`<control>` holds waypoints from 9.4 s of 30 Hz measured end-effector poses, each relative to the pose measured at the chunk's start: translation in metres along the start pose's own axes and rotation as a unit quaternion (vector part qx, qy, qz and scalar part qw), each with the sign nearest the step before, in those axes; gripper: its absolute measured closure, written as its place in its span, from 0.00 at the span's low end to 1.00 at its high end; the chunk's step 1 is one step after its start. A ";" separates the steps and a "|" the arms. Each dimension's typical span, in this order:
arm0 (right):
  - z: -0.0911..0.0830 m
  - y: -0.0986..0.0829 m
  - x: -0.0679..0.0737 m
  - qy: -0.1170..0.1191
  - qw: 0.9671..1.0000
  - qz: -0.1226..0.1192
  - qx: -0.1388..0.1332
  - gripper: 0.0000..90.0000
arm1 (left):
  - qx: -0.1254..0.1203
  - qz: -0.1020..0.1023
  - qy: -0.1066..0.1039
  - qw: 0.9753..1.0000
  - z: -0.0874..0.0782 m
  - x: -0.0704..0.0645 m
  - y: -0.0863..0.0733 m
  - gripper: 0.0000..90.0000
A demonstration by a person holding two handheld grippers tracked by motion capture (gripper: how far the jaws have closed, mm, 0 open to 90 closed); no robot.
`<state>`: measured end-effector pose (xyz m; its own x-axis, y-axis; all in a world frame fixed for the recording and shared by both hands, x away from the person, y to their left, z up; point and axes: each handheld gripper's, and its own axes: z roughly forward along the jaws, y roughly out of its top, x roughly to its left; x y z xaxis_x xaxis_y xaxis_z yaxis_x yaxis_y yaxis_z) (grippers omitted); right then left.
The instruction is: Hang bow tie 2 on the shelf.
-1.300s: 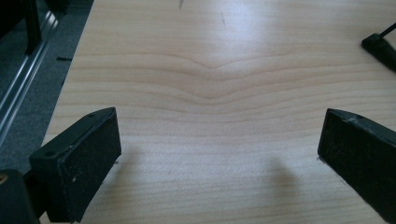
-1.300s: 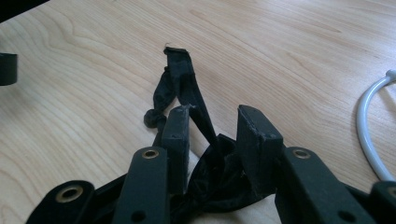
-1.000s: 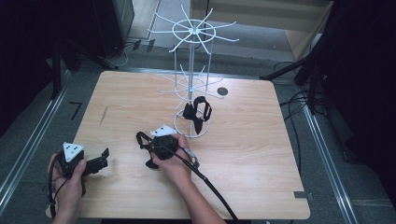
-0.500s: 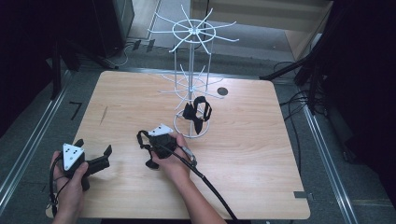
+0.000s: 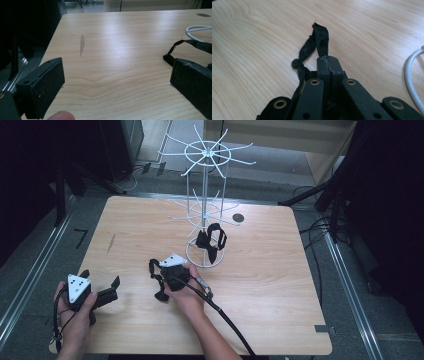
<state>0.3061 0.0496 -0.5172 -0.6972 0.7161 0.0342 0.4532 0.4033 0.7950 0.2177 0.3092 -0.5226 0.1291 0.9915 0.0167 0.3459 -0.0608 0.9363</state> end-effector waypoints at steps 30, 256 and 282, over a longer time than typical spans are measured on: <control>-0.063 0.014 -0.008 -0.007 0.997 -0.015 -0.080 1.00 | 0.019 -0.009 0.001 1.000 0.001 0.003 0.001 0.00; -0.183 -0.094 -0.158 -0.104 0.979 0.155 -0.076 0.15 | 0.032 0.005 0.001 0.999 0.002 0.001 0.001 0.00; -0.209 -0.141 -0.198 -0.147 0.969 0.188 -0.063 0.16 | 0.032 0.005 0.000 0.999 0.002 0.001 0.001 0.00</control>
<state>0.2642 -0.2678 -0.5096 -0.3005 0.9374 0.1763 0.5600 0.0237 0.8282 0.2197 0.3095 -0.5222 0.1328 0.9908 0.0252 0.4043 -0.0774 0.9114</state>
